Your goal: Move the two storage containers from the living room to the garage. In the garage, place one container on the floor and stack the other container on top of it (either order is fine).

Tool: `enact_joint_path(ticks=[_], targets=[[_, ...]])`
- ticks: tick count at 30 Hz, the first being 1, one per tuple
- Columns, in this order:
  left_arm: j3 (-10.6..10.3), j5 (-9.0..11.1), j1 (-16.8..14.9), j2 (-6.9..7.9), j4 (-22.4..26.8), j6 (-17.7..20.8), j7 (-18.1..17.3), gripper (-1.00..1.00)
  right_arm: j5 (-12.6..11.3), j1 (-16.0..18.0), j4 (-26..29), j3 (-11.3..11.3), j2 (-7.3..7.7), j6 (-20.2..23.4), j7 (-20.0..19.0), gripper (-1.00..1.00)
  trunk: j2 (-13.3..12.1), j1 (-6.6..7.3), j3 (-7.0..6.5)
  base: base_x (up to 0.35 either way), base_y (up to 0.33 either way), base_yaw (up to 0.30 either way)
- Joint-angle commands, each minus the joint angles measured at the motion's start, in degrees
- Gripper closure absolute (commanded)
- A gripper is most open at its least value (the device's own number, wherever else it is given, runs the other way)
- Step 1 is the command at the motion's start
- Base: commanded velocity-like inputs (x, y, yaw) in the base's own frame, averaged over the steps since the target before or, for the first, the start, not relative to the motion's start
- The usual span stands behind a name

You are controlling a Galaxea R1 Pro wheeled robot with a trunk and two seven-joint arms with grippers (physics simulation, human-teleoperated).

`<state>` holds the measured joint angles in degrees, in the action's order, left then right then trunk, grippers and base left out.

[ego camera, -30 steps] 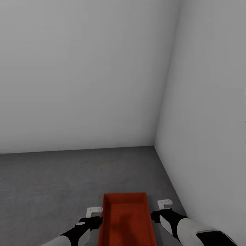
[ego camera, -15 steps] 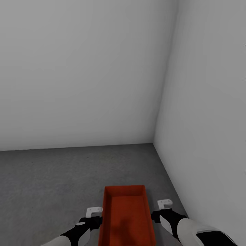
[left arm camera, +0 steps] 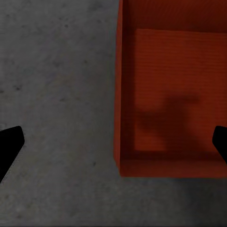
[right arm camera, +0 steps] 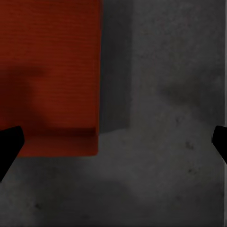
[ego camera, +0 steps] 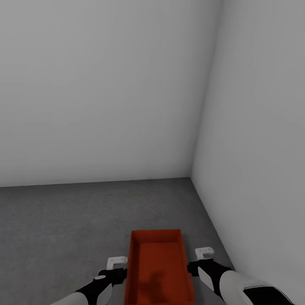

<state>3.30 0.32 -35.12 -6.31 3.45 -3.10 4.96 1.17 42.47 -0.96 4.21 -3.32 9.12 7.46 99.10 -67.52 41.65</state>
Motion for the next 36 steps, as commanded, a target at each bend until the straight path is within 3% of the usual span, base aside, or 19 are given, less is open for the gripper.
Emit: enact_joint_path(ticks=[1,12,24,36], targets=[[0.31,0.03,-0.04,-0.02,-0.06,-0.20,0.08,-1.00,0.11,0.07,-0.10,0.42,-0.02,0.20,0.18,-1.00,0.03,0.01,0.05,-0.001,0.197,0.000],[0.31,0.03,-0.03,-0.02,-0.07,-0.23,0.05,-1.00,0.08,0.07,-0.14,0.43,-0.02,0.20,0.18,-1.00,0.03,0.01,0.05,-0.024,0.248,0.000],[0.31,0.03,-0.07,-0.02,-0.03,-0.24,0.05,-1.00,0.09,0.07,-0.18,0.45,-0.02,0.20,0.18,-1.00,0.03,0.01,0.05,-0.011,0.045,-0.002],[0.31,0.03,-0.04,-0.02,-0.08,-0.24,0.05,-1.00,0.06,0.04,-0.44,0.45,-0.02,-3.04,0.08,-1.00,0.03,0.01,0.05,0.000,0.002,-0.205]])
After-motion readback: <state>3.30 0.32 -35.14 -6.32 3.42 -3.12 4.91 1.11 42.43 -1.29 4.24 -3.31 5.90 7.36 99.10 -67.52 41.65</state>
